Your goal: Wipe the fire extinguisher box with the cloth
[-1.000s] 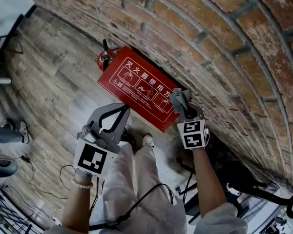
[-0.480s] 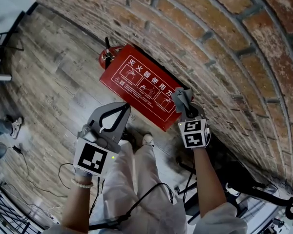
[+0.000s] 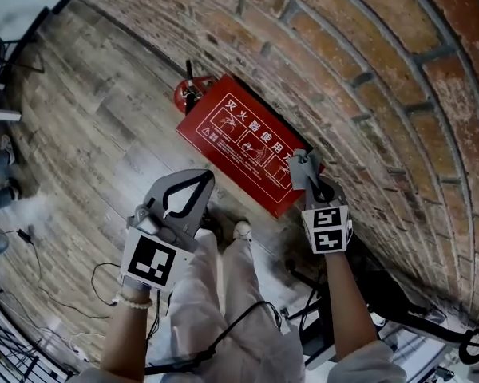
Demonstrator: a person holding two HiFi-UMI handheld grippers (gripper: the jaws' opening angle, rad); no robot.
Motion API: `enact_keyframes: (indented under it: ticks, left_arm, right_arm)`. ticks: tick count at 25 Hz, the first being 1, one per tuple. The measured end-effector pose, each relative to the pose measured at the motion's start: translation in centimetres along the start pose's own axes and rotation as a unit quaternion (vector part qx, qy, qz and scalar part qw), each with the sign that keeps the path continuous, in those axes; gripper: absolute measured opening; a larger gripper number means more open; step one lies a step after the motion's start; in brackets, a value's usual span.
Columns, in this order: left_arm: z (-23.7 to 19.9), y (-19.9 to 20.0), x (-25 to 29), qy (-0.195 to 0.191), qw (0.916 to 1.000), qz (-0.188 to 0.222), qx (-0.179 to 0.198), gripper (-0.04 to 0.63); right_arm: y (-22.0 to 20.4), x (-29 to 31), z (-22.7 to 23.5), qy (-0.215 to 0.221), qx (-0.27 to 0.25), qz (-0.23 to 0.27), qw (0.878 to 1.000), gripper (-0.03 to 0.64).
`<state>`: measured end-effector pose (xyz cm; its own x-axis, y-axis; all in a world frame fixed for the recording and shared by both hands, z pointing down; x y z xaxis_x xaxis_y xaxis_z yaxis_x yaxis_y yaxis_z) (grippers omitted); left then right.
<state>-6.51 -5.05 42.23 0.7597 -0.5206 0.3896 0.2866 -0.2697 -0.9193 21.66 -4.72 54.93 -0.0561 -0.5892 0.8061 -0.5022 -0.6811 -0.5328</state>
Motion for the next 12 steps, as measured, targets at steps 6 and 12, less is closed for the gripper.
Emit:
enact_keyframes:
  ticks: [6, 12]
  left_arm:
    - [-1.9, -0.5, -1.8, 0.018, 0.9998, 0.003, -0.009, -0.001]
    - [-3.5, -1.2, -3.4, 0.040, 0.9991, 0.001, -0.015, 0.000]
  right_arm:
    - [4.2, -1.6, -2.7, 0.029, -0.014, 0.046, 0.998, 0.020]
    - [10.1, -1.1, -6.9, 0.089, -0.041, 0.096, 0.991, 0.020]
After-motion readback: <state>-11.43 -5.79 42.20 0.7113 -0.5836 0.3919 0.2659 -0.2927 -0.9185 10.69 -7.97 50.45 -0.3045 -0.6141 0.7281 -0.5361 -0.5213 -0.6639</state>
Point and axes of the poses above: the fingertips, and each gripper's own axes: x forward along the fingers, z to its right, y out of its top, the point moved 7 cm from there along -x, backward along the fingers, and after that the axes turned 7 degrees about -y, right-handed, at the moved point
